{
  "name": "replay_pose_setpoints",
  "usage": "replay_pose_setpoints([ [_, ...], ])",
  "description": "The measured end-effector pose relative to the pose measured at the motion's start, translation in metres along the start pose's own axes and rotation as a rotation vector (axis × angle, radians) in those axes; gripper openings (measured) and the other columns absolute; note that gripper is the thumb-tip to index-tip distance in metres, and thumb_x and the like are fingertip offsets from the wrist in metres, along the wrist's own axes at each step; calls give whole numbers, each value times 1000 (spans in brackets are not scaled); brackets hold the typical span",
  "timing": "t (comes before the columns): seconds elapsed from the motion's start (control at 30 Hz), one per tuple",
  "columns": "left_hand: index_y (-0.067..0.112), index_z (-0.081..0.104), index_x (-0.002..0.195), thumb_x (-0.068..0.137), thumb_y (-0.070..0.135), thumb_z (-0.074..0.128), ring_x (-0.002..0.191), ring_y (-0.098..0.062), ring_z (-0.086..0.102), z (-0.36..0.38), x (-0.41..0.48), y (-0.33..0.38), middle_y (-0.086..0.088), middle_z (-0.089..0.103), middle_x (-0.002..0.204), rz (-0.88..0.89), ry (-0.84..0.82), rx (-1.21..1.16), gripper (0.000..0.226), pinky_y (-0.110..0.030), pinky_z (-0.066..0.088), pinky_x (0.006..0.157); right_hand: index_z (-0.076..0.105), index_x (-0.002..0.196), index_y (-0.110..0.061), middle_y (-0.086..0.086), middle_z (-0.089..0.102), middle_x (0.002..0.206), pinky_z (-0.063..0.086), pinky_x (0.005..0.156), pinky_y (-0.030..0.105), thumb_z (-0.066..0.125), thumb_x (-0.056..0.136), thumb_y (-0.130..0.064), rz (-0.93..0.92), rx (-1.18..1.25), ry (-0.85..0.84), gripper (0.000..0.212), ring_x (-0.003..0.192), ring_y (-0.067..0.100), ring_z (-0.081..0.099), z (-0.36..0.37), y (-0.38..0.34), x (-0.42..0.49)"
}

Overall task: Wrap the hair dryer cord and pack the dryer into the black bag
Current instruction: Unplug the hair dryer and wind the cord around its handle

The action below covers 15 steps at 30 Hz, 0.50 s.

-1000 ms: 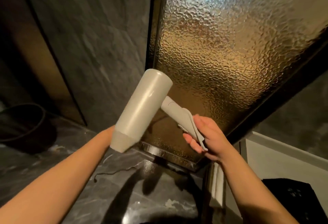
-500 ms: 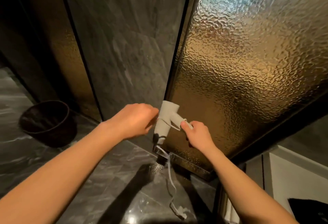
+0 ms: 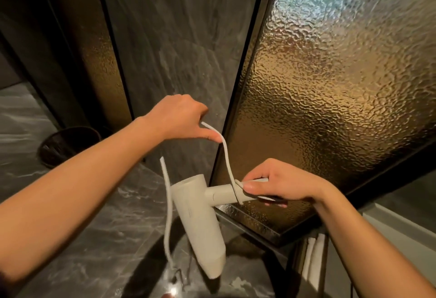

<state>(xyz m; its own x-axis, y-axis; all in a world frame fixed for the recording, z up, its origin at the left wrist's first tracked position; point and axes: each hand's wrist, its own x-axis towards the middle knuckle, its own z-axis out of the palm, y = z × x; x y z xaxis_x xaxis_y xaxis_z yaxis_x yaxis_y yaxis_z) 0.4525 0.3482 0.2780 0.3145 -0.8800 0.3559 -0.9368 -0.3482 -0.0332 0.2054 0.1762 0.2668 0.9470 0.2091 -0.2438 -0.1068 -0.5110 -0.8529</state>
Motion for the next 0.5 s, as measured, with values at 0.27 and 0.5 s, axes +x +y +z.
replay_pose_setpoints([
  [0.27,13,62,67,94,64,43,69,-23,61,61,-25,47,-6,62,71,-366,-502,-563,61,-33,45,67,67,112,15,13,65,64,38,35,13,58,101,-41,-245,438,81,58,36,5,51,-13,11,-14],
  [0.5,25,51,66,97,60,39,58,-3,47,86,-81,87,6,51,63,-474,-301,-1109,49,-23,41,62,78,86,-17,13,65,62,37,36,20,63,94,-56,-155,612,747,43,36,14,48,5,26,19],
])
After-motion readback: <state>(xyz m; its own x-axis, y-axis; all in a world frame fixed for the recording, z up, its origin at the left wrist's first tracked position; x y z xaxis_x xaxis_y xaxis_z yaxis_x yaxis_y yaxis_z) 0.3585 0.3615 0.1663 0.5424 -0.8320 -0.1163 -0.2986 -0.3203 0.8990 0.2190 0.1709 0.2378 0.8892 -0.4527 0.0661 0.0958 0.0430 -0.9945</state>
